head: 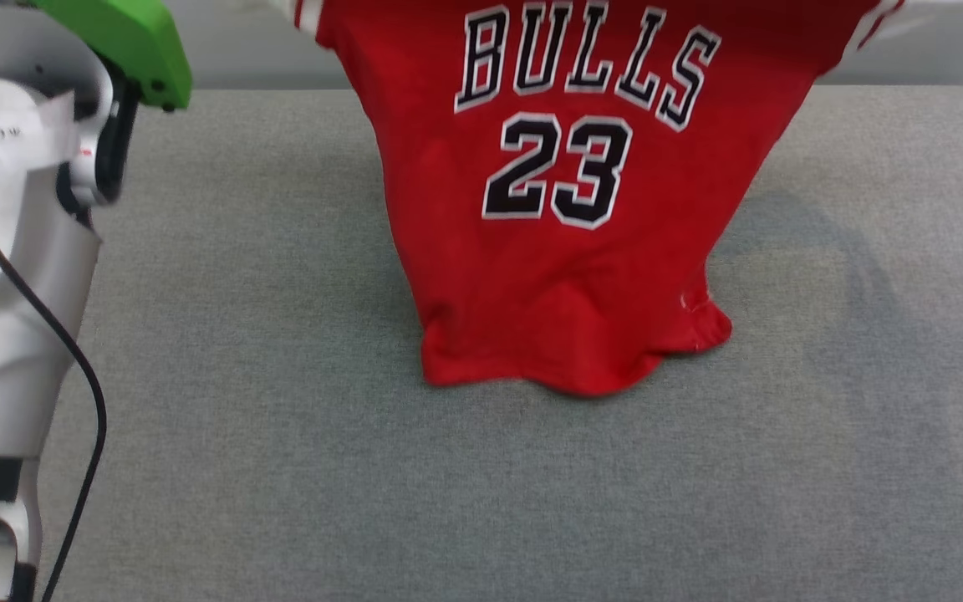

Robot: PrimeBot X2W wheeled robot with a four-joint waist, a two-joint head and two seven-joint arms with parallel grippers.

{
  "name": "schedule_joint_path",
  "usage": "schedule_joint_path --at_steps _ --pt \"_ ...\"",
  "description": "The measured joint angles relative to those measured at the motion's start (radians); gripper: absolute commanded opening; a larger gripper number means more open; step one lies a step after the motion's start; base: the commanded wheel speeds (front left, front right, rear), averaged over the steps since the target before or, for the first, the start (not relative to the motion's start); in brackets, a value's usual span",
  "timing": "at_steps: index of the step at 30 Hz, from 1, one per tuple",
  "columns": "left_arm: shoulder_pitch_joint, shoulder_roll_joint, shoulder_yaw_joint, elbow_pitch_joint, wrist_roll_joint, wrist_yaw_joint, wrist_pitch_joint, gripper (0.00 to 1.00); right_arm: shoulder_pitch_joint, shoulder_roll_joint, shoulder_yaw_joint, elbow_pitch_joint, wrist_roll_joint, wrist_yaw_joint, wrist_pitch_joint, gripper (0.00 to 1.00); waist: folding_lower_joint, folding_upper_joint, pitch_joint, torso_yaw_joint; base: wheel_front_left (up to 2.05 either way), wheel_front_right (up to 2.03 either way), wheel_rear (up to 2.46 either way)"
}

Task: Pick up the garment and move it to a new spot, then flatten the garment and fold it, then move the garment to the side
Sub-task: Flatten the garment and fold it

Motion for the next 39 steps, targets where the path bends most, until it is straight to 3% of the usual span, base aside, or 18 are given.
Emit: schedule_joint_path --at_steps 7,19,31,39 --pt "-0.237 -0.03 0.011 0.156 0.026 -0.008 -0.103 0.0 -0.27 0.008 0.0 0.104 -0.074 0.0 -0.11 0.0 0.0 0.0 0.07 -0.006 0.0 0.0 0.0" --pt "-0.556 -0.025 0.029 0.331 0.064 -0.028 -0.235 0.0 -0.605 0.036 0.046 0.255 -0.115 0.0 -0.217 0.0 0.0001 0.0 0.237 -0.022 0.0 0.0 0.0" --pt "-0.562 -0.089 0.04 0.534 0.024 -0.082 -0.319 0.0 -0.634 0.055 0.193 0.37 -0.026 0.0 -0.284 0.0 0.0002 0.0 0.418 -0.016 0.0 0.0 0.0" --pt "-0.445 -0.119 0.053 0.635 -0.04 -0.14 -0.309 0.0 -0.508 0.026 0.284 0.364 0.078 0.0 -0.319 0.0 0.0001 0.0 0.422 0.001 0.0 0.0 0.0"
